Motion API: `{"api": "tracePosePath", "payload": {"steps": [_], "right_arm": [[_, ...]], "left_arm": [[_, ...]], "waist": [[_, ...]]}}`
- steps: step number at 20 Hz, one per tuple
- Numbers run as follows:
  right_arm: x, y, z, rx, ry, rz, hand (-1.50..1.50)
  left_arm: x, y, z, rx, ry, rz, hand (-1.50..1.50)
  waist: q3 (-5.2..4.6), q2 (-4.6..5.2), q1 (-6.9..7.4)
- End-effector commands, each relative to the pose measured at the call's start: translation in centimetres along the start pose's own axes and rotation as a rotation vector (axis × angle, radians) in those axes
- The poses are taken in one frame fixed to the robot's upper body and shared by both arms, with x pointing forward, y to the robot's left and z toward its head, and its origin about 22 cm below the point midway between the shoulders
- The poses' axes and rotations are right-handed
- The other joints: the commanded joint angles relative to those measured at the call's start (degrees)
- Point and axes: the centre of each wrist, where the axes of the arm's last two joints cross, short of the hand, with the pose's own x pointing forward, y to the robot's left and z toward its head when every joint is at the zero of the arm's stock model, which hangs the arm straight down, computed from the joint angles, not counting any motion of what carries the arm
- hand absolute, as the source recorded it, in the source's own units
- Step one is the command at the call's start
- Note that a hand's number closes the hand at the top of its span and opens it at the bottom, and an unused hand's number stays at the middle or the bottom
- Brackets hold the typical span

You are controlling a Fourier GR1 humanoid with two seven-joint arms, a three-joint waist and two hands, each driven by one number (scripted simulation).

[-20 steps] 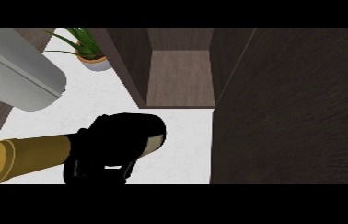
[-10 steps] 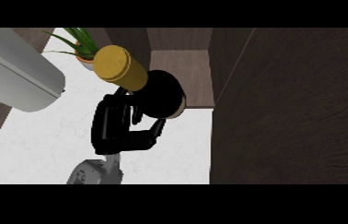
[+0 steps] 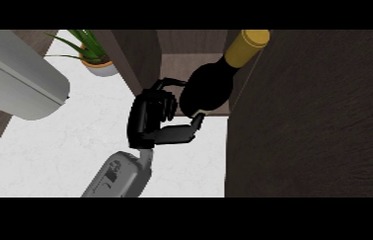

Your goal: Pick up the wine, place it into the cabinet and close the cabinet

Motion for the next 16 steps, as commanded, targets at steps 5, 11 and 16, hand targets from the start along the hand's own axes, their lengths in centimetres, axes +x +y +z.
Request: {"api": "tracePosePath", "payload": {"steps": [5, 11, 16], "right_arm": [[0.4, 1.5, 0.7, 0.018, -0.010, 0.002, -1.50], [-0.2, -0.5, -1.0, 0.003, -0.001, 0.011, -1.50], [0.0, -1.0, -0.4, 0.011, -0.010, -0.004, -1.50]], "left_arm": [[-2.3, -0.5, -3.5, 0.045, 0.026, -0.028, 1.50], [-6.4, 1.3, -0.3, 0.079, 0.051, -0.040, 1.50], [-7.2, -0.2, 0.2, 0.094, 0.087, -0.054, 1.50]], "waist": [[-0.02, 0.09, -0.44], [-0.03, 0.12, -0.09], [-0.01, 0.07, -0.28]]}}
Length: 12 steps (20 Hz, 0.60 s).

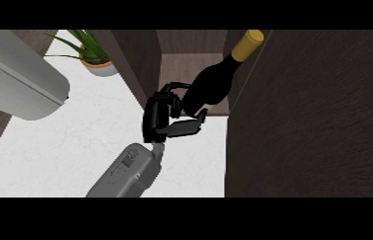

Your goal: Pick up the wine, place it into the cabinet and close the cabinet

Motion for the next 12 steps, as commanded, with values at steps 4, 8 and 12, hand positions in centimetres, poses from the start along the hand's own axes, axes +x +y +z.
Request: {"api": "tracePosePath", "payload": {"steps": [4, 8, 12], "right_arm": [[-0.9, -0.3, -0.7, 0.005, 0.011, -0.014, -1.50], [-1.4, 0.9, 1.4, 0.008, 0.009, -0.012, -1.50], [-2.1, 2.1, 0.3, 0.017, 0.028, -0.020, -1.50]], "left_arm": [[-2.9, 1.3, -0.2, 0.013, 0.040, -0.005, 1.50], [-2.8, 1.0, 0.0, 0.053, 0.043, 0.053, 1.50], [-4.8, 1.8, 0.2, 0.050, 0.046, 0.123, 1.50]], "waist": [[0.00, 0.05, -0.06], [0.01, -0.03, -0.16], [-0.02, 0.14, -0.54]]}}
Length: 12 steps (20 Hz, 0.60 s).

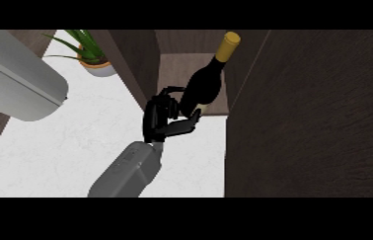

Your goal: Pick up the wine, place it into the cabinet and close the cabinet

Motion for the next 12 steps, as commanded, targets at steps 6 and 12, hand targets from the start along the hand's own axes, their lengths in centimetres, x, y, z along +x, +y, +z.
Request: {"api": "tracePosePath", "payload": {"steps": [6, 12], "right_arm": [[1.5, -1.0, -0.1, 0.016, -0.006, -0.008, -1.50], [1.1, -0.2, 0.1, -0.007, -0.014, -0.028, -1.50]], "left_arm": [[-0.6, -0.2, -1.8, -0.009, 0.012, 0.056, 1.50], [0.0, 0.4, -4.3, -0.031, 0.029, 0.062, 1.50]], "waist": [[0.00, 0.02, -0.15], [0.01, -0.01, 0.03]]}}
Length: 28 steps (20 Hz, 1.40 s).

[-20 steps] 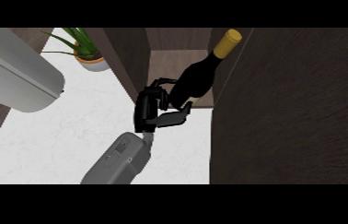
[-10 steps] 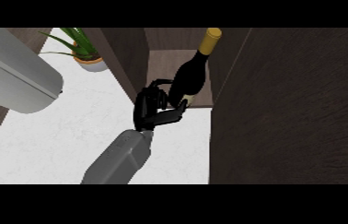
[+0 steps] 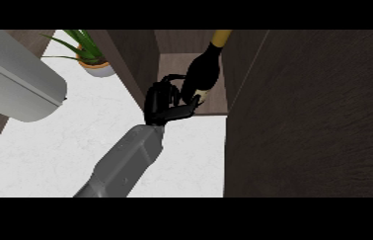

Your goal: Pick up the wine, place it into the cabinet and close the cabinet

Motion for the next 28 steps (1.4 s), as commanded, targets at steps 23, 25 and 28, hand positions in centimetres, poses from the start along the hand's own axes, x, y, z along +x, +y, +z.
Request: {"api": "tracePosePath", "payload": {"steps": [23, 25, 28], "right_arm": [[-1.0, 0.3, -1.2, 0.028, -0.016, -0.011, -1.50], [-2.0, 0.5, -0.9, 0.047, -0.010, -0.015, -1.50], [-2.4, -0.1, -0.4, 0.039, -0.018, -0.012, -1.50]], "left_arm": [[1.7, 1.0, -5.0, 0.081, 0.056, -0.050, 1.50], [1.2, 0.9, -4.2, 0.115, 0.016, -0.060, 1.50], [1.3, 1.3, -4.5, 0.126, 0.021, -0.038, 1.50]], "waist": [[-0.05, 0.67, -1.52], [-0.04, 0.65, -2.12], [-0.03, 0.70, -1.96]]}}
